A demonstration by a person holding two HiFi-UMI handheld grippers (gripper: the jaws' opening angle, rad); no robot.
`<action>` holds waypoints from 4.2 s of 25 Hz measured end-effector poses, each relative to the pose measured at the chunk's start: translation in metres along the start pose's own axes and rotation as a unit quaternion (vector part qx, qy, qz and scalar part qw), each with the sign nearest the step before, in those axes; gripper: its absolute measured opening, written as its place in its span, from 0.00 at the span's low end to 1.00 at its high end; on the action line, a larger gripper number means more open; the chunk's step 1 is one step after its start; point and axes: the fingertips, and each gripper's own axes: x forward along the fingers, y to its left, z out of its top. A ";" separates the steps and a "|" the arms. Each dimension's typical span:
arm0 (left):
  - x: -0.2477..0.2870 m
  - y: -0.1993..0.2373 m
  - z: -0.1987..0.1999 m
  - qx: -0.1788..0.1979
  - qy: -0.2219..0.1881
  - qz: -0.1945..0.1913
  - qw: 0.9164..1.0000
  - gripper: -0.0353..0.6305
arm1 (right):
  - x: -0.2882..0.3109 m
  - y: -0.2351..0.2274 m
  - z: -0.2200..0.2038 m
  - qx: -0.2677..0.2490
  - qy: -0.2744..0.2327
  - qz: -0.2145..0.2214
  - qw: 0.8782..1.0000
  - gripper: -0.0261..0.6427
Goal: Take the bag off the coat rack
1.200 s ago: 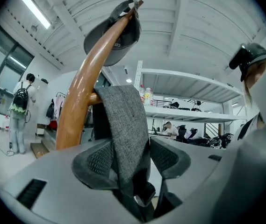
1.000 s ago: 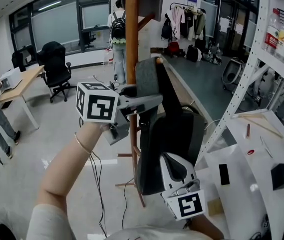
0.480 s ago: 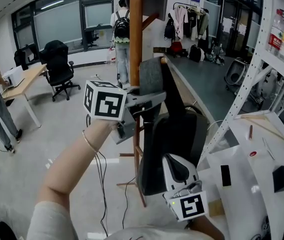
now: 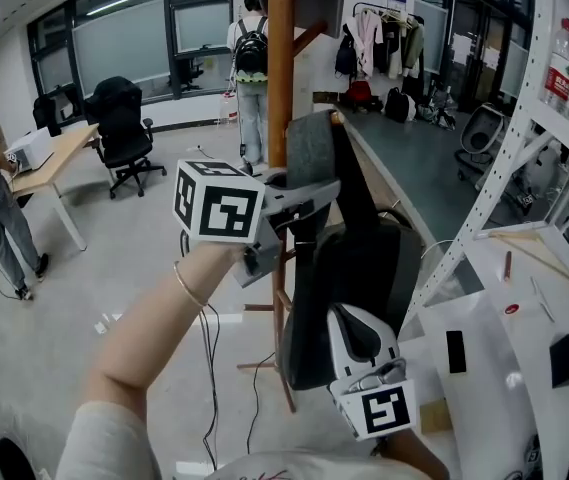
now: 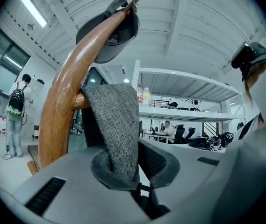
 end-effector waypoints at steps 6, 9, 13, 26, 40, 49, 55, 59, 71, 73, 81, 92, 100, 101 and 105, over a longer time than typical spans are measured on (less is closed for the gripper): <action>-0.003 -0.015 0.016 0.005 -0.029 -0.019 0.999 0.11 | 0.000 -0.001 0.004 -0.003 -0.012 -0.002 1.000 0.07; -0.001 -0.023 0.033 0.013 -0.052 -0.027 0.998 0.11 | -0.001 -0.005 0.005 0.009 -0.018 -0.008 1.000 0.07; 0.007 -0.036 0.055 0.032 -0.064 -0.043 0.997 0.11 | -0.005 -0.014 0.004 -0.006 -0.014 -0.018 1.000 0.07; 0.063 -0.114 0.054 0.119 -0.012 -0.129 0.984 0.11 | -0.031 -0.054 0.010 0.033 -0.044 -0.085 0.995 0.07; 0.064 -0.159 0.004 0.071 -0.062 -0.158 0.983 0.11 | -0.078 -0.070 0.012 0.046 -0.050 -0.119 0.991 0.07; 0.052 -0.192 -0.032 0.061 -0.065 -0.170 0.981 0.11 | -0.093 -0.062 0.016 0.044 -0.049 -0.113 0.991 0.07; 0.044 -0.207 -0.071 0.025 -0.065 -0.187 0.980 0.11 | -0.100 -0.056 0.011 0.044 -0.040 -0.105 0.993 0.07; 0.037 -0.205 -0.106 0.001 -0.051 -0.179 0.982 0.11 | -0.101 -0.048 -0.005 0.050 -0.026 -0.096 0.994 0.07; -0.003 -0.196 -0.204 -0.047 -0.056 -0.140 0.987 0.11 | -0.101 0.001 -0.058 0.076 0.015 -0.024 0.997 0.07; -0.010 -0.195 -0.216 -0.053 -0.056 -0.129 0.989 0.11 | -0.101 0.009 -0.065 0.074 0.019 -0.010 0.997 0.07; -0.035 -0.185 -0.259 -0.087 -0.042 -0.061 0.993 0.11 | -0.100 0.044 -0.098 0.074 0.058 0.041 0.995 0.07; -0.074 -0.167 -0.279 -0.111 -0.044 0.022 0.993 0.11 | -0.082 0.079 -0.102 0.088 0.054 0.105 0.989 0.07; -0.101 -0.155 -0.275 -0.110 -0.052 0.065 0.991 0.11 | -0.064 0.098 -0.094 0.076 0.040 0.138 0.987 0.07; -0.105 -0.154 -0.274 -0.109 -0.053 0.068 0.990 0.11 | -0.063 0.101 -0.093 0.072 0.038 0.142 0.987 0.07; -0.117 -0.150 -0.270 -0.108 -0.058 0.078 0.989 0.11 | -0.057 0.110 -0.087 0.090 0.040 0.149 0.984 0.07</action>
